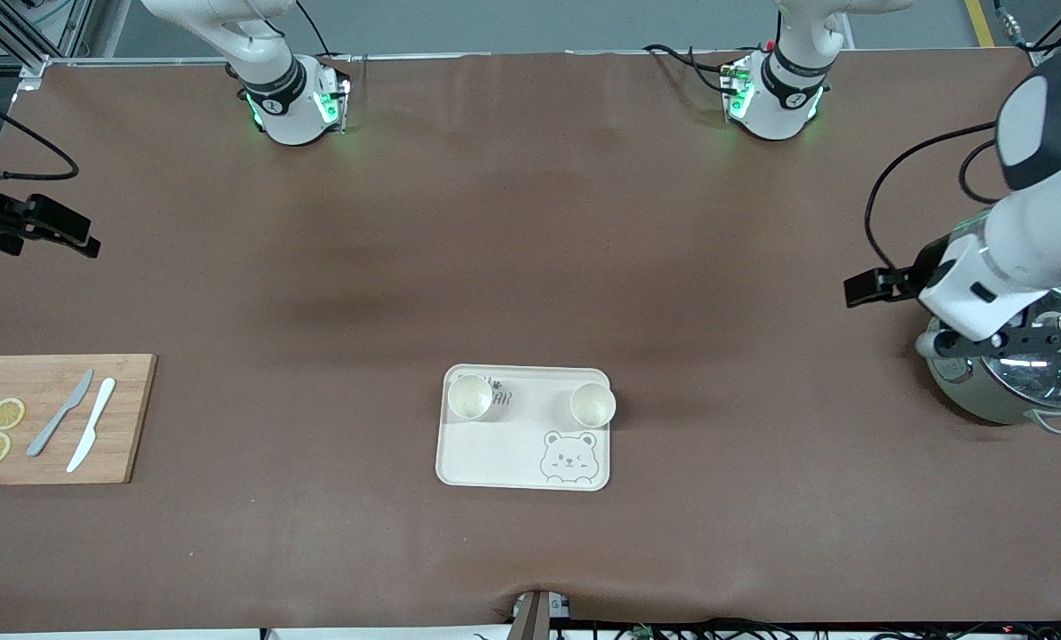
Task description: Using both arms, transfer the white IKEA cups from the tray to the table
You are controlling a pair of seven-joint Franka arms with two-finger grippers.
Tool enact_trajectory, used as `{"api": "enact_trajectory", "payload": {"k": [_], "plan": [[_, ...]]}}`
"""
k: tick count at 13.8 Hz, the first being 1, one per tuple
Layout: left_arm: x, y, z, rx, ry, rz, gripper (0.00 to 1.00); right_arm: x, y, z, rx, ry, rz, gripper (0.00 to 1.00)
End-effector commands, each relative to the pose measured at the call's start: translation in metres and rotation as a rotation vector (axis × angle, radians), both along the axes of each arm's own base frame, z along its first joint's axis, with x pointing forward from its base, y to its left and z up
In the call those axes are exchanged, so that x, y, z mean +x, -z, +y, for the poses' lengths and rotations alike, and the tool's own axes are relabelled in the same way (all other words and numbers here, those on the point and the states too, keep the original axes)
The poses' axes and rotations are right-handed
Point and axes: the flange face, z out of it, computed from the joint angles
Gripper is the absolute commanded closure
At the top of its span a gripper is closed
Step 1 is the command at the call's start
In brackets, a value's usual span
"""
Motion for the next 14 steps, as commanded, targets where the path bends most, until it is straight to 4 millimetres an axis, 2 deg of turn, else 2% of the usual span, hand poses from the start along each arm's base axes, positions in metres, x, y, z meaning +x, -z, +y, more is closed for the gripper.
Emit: {"api": "enact_trajectory", "payload": {"k": [1,2,4,5,6,7,9,10,11,14], "plan": [[0.026,0.038,-0.013,-0.048,-0.045,-0.009,0.0,0.004,-0.003,0.0,0.014,0.001,0.0,0.0],[0.032,0.054,-0.017,-0.049,-0.075,-0.007,0.0,0.007,0.004,0.001,0.012,0.0,0.014,0.0],[0.039,0.08,-0.045,-0.048,-0.109,-0.014,0.0,0.02,0.032,-0.002,-0.007,-0.006,0.062,0.0],[0.042,0.092,-0.061,-0.048,-0.139,-0.026,0.0,0.024,0.04,-0.004,-0.009,-0.002,0.071,0.0],[0.041,0.098,-0.081,-0.049,-0.165,-0.036,0.0,0.028,0.047,-0.005,-0.01,0.0,0.081,0.0],[0.042,0.107,-0.095,-0.049,-0.189,-0.046,0.0,0.035,0.066,-0.006,-0.012,0.001,0.114,0.0],[0.04,0.121,-0.124,-0.052,-0.19,-0.06,0.0,0.039,0.073,-0.012,-0.013,0.012,0.119,0.0],[0.039,0.124,-0.138,-0.057,-0.175,-0.075,0.0,0.043,0.082,-0.013,-0.014,0.013,0.122,0.0],[0.037,0.133,-0.155,-0.063,-0.159,-0.084,0.0,0.051,0.098,-0.014,-0.01,0.019,0.127,0.0],[0.037,0.15,-0.179,-0.078,-0.193,-0.111,0.0,0.077,0.141,0.002,-0.003,0.016,0.101,0.0]]}}
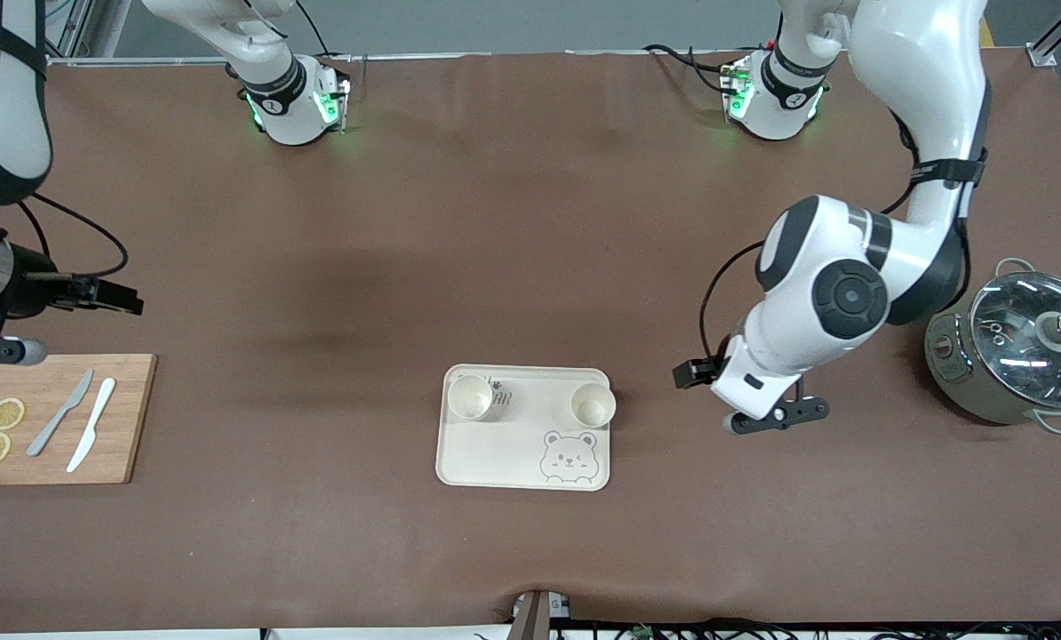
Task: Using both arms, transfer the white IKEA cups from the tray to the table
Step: 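Reach both grippers toward the two white cups on the tray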
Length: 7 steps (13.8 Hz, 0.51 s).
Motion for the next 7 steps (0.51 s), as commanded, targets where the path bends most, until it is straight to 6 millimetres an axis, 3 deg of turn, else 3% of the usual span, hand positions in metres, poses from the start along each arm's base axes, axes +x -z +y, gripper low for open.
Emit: {"api": "enact_trajectory", "payload": {"k": [1,3,4,7], "plan": [[0.005,0.006,-0.018,-0.023,-0.063,-0.038,0.0,0.022,0.035,0.019,0.03,0.019,-0.006,0.0],[0.007,0.017,-0.024,-0.026,-0.075,-0.047,0.0,0.03,0.054,0.027,0.107,0.101,0.008,0.0],[0.002,0.024,-0.041,-0.029,-0.053,-0.055,0.0,0.033,0.061,0.031,0.139,0.112,0.009,0.0],[-0.003,0.059,-0.066,-0.013,-0.011,-0.06,0.0,0.042,0.083,0.054,0.145,0.145,0.008,0.0]]}}
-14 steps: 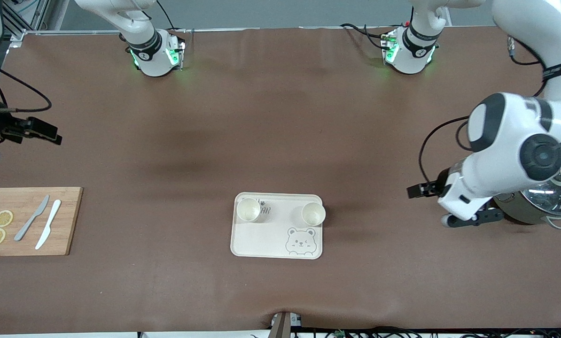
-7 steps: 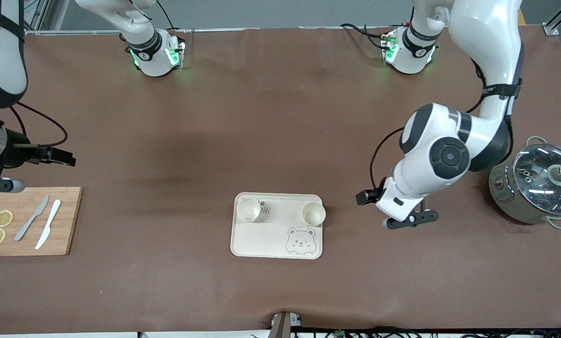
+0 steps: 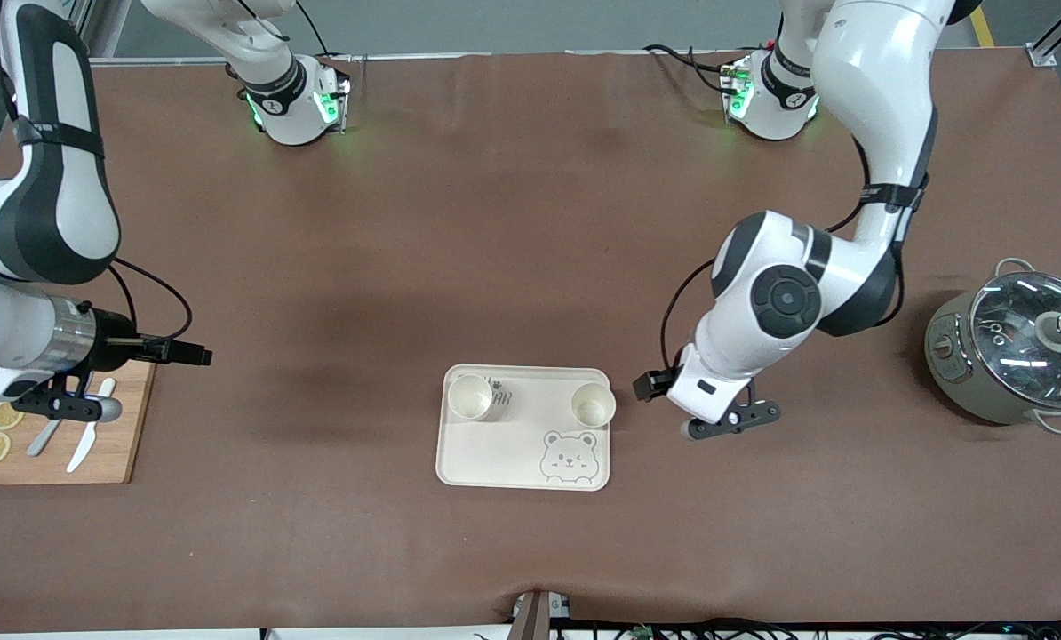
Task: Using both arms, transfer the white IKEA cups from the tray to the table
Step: 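Reach both grippers toward the two white cups on the tray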
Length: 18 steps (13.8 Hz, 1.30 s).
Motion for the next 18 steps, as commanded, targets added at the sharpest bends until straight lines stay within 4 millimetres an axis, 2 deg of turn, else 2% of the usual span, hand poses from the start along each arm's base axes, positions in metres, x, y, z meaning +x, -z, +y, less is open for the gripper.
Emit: {"api": "enact_trajectory", "payload": {"k": [1,2,3,4,5,6,7,10,12,13,15,16,18], "plan": [[-0.001,0.028,-0.022,0.031,0.028,-0.018,0.0,0.009,0.011,0.032,-0.002,0.079,0.002,0.0],[0.001,0.039,-0.024,0.027,0.03,-0.026,0.0,0.011,0.017,0.053,-0.011,0.107,0.004,0.0],[-0.001,0.049,-0.031,0.022,0.038,-0.033,0.04,0.013,0.023,0.073,-0.022,0.149,0.002,0.0],[-0.002,0.059,-0.039,0.016,0.046,-0.043,0.08,0.014,0.028,0.097,-0.031,0.192,-0.006,0.0],[-0.001,0.066,-0.042,0.005,0.047,-0.057,0.17,0.014,0.031,0.121,-0.036,0.224,-0.019,0.0],[-0.001,0.072,-0.042,0.004,0.046,-0.056,0.21,0.015,0.04,0.141,-0.042,0.253,-0.03,0.0],[-0.001,0.076,-0.042,0.005,0.045,-0.052,0.22,0.017,0.052,0.156,-0.048,0.278,-0.038,0.0],[-0.005,0.095,-0.045,0.014,0.048,-0.027,0.49,0.023,0.085,0.193,-0.044,0.317,-0.085,0.0],[-0.007,0.099,-0.048,0.012,0.05,-0.026,0.52,0.019,0.105,0.23,-0.051,0.366,-0.089,0.0],[-0.007,0.1,-0.048,0.012,0.049,-0.024,0.6,0.019,0.107,0.25,-0.05,0.382,-0.097,0.0],[-0.012,0.101,-0.057,0.015,0.067,-0.029,0.91,0.018,0.103,0.266,-0.042,0.422,-0.098,0.0],[-0.012,0.102,-0.058,0.013,0.066,-0.03,1.0,0.013,0.104,0.278,-0.042,0.416,-0.096,0.0],[-0.011,0.103,-0.058,0.009,0.065,-0.035,1.0,0.002,0.116,0.305,-0.05,0.396,-0.088,0.03]]}}
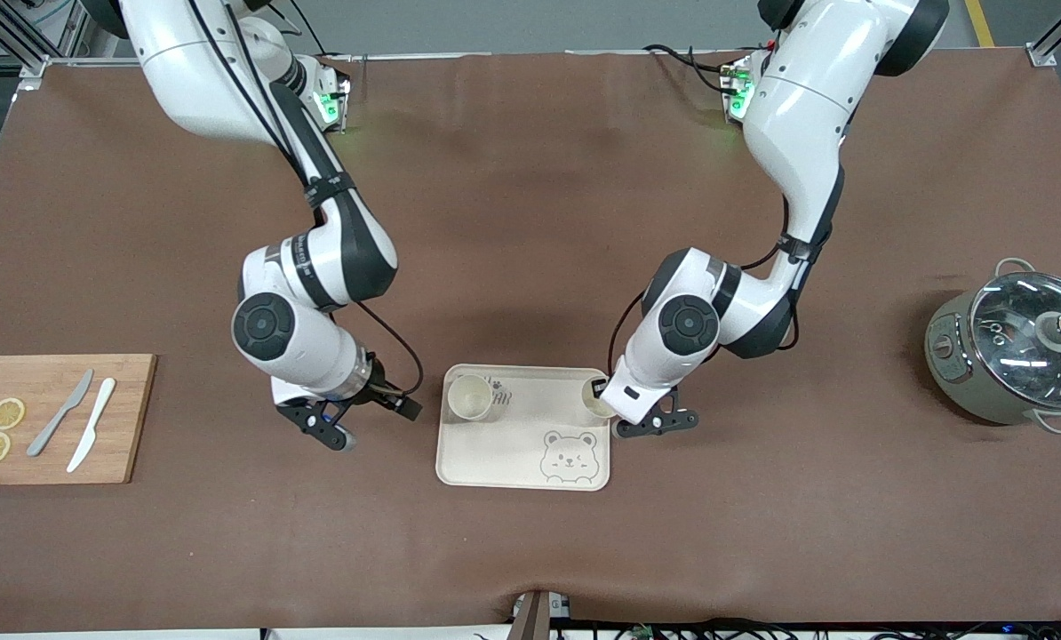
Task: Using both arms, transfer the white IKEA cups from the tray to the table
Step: 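Reach both grippers toward the two white cups on the tray, then grasp one white cup with each gripper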
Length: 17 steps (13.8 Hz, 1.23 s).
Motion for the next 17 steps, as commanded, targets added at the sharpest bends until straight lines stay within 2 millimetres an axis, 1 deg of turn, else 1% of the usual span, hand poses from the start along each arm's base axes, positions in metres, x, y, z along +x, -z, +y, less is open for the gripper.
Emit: {"api": "enact_trajectory", "payload": {"k": [1,2,3,4,6,7,8,9,10,11,12,13,14,15,16,17], "plan": [[0.003,0.004,0.0,0.021,-0.004,-0.012,1.0,-0.005,0.007,0.027,0.003,0.001,-0.001,0.06],[0.005,0.002,0.0,0.018,-0.002,-0.018,1.0,-0.008,0.013,0.033,0.0,-0.007,0.004,0.06],[0.008,-0.007,-0.001,0.015,0.002,-0.034,1.0,-0.011,0.018,0.039,-0.003,-0.015,0.01,0.08],[0.008,-0.012,-0.001,0.022,0.007,-0.045,1.0,-0.015,0.027,0.046,-0.008,-0.012,0.021,0.1],[0.013,-0.033,0.005,0.016,0.002,-0.068,1.0,-0.023,0.037,0.061,-0.014,0.003,0.032,0.2],[0.015,-0.046,0.008,0.013,-0.005,-0.084,1.0,-0.027,0.042,0.07,-0.013,0.0,0.027,0.27],[0.02,-0.065,0.014,0.021,-0.01,-0.115,1.0,-0.028,0.046,0.074,-0.01,0.0,0.017,0.33],[0.025,-0.086,0.026,0.024,-0.024,-0.144,1.0,-0.027,0.05,0.074,-0.008,0.002,0.013,0.41],[0.025,-0.103,0.033,0.03,-0.031,-0.142,1.0,-0.028,0.056,0.075,-0.011,0.001,0.016,0.52],[0.029,-0.12,0.052,0.046,-0.063,-0.122,1.0,-0.028,0.058,0.076,-0.01,0.001,0.019,0.61],[0.031,-0.138,0.071,0.059,-0.083,-0.112,1.0,-0.029,0.057,0.078,-0.008,-0.001,0.018,0.68],[0.034,-0.15,0.096,0.074,-0.082,-0.102,1.0,-0.029,0.057,0.078,-0.009,-0.001,0.016,0.83],[0.035,-0.151,0.103,0.08,-0.064,-0.093,1.0,-0.029,0.057,0.077,-0.009,0.0,0.016,0.97],[0.035,-0.155,0.109,0.082,-0.065,-0.094,1.0,-0.029,0.056,0.077,-0.008,0.0,0.016,1.0],[0.038,-0.158,0.131,0.088,-0.09,-0.085,1.0,-0.029,0.055,0.078,-0.007,0.0,0.015,1.0],[0.036,-0.159,0.147,0.098,-0.103,-0.063,1.0,-0.027,0.051,0.075,-0.006,0.002,0.012,1.0]]}}
